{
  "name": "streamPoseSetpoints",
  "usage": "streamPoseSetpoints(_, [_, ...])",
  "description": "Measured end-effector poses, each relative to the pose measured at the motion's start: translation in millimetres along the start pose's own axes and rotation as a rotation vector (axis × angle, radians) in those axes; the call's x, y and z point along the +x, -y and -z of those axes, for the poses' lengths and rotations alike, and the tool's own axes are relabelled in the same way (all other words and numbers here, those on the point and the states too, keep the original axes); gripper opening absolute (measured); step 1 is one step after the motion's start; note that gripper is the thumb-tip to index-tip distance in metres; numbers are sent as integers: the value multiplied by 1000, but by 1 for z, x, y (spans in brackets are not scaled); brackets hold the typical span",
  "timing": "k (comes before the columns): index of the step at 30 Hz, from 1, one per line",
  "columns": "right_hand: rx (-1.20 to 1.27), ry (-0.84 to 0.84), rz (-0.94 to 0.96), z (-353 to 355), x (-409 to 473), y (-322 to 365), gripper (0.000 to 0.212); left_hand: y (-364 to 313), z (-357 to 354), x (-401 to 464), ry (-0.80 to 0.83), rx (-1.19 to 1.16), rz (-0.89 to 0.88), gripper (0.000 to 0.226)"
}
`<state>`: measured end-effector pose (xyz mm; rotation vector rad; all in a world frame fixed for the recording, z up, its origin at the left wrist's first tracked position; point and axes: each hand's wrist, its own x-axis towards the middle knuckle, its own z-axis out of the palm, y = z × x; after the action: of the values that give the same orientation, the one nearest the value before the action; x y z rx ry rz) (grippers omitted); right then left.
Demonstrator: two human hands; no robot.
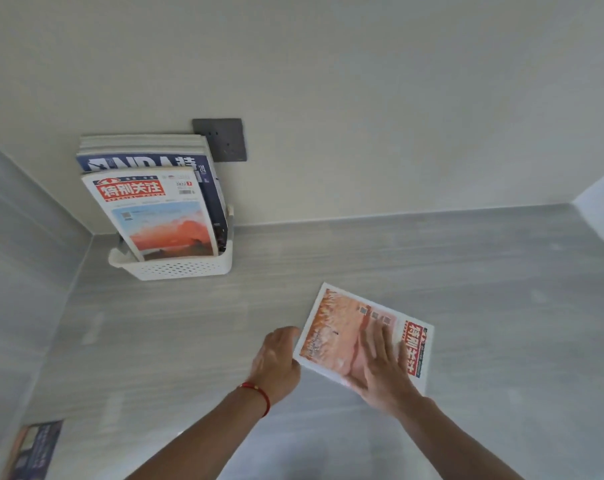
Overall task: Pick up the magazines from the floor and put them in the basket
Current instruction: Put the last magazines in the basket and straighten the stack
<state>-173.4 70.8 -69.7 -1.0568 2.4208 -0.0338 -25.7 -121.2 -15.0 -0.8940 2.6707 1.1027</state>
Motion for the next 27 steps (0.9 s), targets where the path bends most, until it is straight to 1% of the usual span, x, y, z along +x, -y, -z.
streamPoseSetpoints(4, [-178,114,403,14,6,-11,114,-14,-15,15,21,161,-35,56])
streamPoseSetpoints(5, [-217,142,469,19,9,-10,113,-15,-18,17,33,205,-18,58])
streamPoseSetpoints(7, [-254,191,499,28,14,-4,114,-14,-25,18,52,235,70,63])
streamPoseSetpoints(8, [-258,196,471,31,15,1,113,-13,-28,18,49,230,115,63])
streamPoseSetpoints(10, [-258,169,351,31,13,9,112,-12,-35,16,25,232,189,63])
streamPoseSetpoints(13, [-176,148,58,29,2,11,121,-16,-41,13,-22,266,239,63])
streamPoseSetpoints(15, [-121,141,-76,24,-5,5,126,-21,-40,14,-59,313,249,60])
streamPoseSetpoints(16, [-95,144,-91,21,-9,1,126,-23,-38,15,-74,340,262,55])
streamPoseSetpoints(18, [-57,148,-37,15,-16,-9,120,-23,-32,20,-83,353,302,45])
streamPoseSetpoints(19, [-53,145,4,12,-18,-14,117,-22,-29,22,-67,311,306,41])
streamPoseSetpoints(21, [-56,151,62,12,-21,-24,115,-18,-23,27,10,119,264,29])
streamPoseSetpoints(22, [-44,153,77,14,-21,-28,114,-16,-21,28,41,22,226,20])
streamPoseSetpoints(23, [-18,146,89,15,-21,-30,113,-14,-19,27,61,-54,196,12])
streamPoseSetpoints(24, [28,118,105,17,-23,-30,109,-11,-16,24,60,-127,186,9])
streamPoseSetpoints(26, [229,-29,139,20,-24,-24,97,-3,-10,17,19,-308,208,9])
streamPoseSetpoints(27, [355,-132,116,20,-24,-20,90,2,-6,12,-9,-413,233,15])
